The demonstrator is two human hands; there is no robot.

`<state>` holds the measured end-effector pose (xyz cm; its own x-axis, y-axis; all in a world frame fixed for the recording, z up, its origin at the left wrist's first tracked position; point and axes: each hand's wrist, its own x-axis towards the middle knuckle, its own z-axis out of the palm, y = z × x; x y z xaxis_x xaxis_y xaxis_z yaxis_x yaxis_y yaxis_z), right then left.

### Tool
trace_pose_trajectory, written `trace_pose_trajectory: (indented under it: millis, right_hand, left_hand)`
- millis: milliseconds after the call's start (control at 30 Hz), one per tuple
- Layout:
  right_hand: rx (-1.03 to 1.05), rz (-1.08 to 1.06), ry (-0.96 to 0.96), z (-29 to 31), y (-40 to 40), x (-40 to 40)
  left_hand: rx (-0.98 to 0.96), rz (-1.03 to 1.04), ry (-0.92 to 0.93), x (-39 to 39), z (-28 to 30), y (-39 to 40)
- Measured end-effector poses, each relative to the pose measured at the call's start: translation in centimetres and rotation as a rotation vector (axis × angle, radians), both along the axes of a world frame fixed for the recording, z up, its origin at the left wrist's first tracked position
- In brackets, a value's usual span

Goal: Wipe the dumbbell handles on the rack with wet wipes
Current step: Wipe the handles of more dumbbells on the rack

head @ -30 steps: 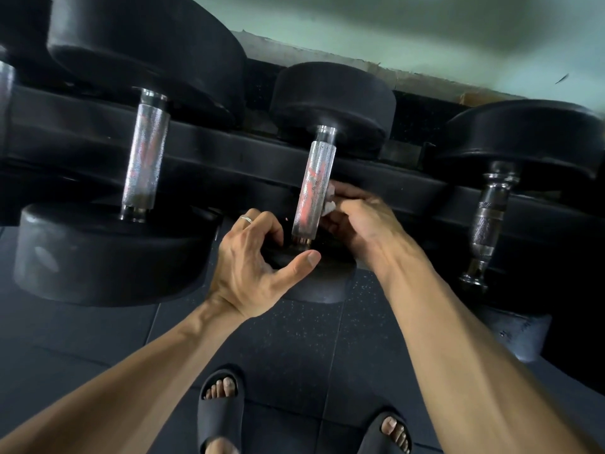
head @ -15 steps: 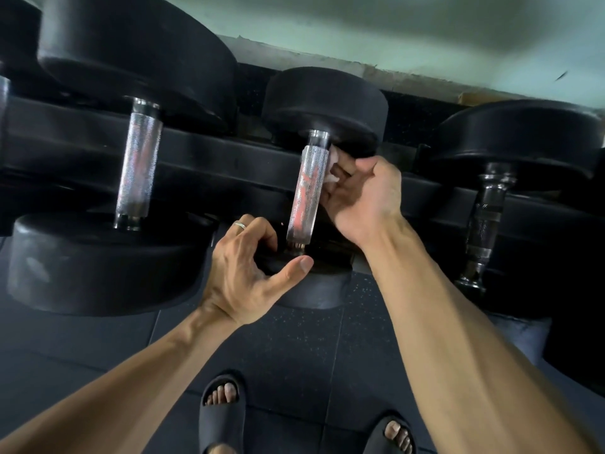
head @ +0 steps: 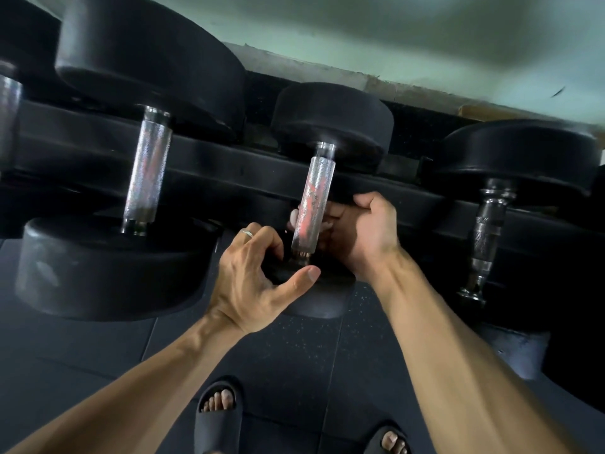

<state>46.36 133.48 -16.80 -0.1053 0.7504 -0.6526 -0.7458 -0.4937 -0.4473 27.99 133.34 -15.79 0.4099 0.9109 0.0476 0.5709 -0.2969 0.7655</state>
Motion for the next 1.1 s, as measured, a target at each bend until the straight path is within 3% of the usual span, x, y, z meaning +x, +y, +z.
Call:
trace_pose_trajectory:
  millis: [133,333,533,733,867,933,1033,1100]
  right_hand:
    - [0.055,-0.384,0.222,-0.1,3.0,0.5]
    - [-0.022,-0.058,0.132,0.5,1.3,-1.4]
    - [-0.042,-0.257,0.098,0.6,4.4,-0.4]
    - [-0.142,0.018,-0.107,0.5,1.6,-0.6]
    - [-0.07,-0.265,-0.021,1.9,3.8,1.0]
    - [-0.056,-0.165,-0.052,1.4,2.3,0.5]
    - [-0.076,0.227,-0.244,1.6,-1.0,0.3]
    - [-0.125,0.19,-0.298,1.3,-0.2,0.8]
  left_hand:
    - [0.009,0.0,0.005,0.1,-0.2,0.0]
    - [0.002,0.001,0.005,0.0,-0.1,-0.1]
    - [0.024,0.006,-0.008,0.1,-0.1,-0.1]
    - [0.03,0.016,-0.013,0.2,-0.3,-0.2]
    - [0.036,0.011,-0.002,0.2,-0.2,-0.2]
    - [0.035,0.007,-0.012,0.1,-0.2,-0.2]
    - [0.032,0.011,-0.01,0.1,-0.2,-0.2]
    - [0.034,0.013,-0.009,0.3,-0.2,-0.3]
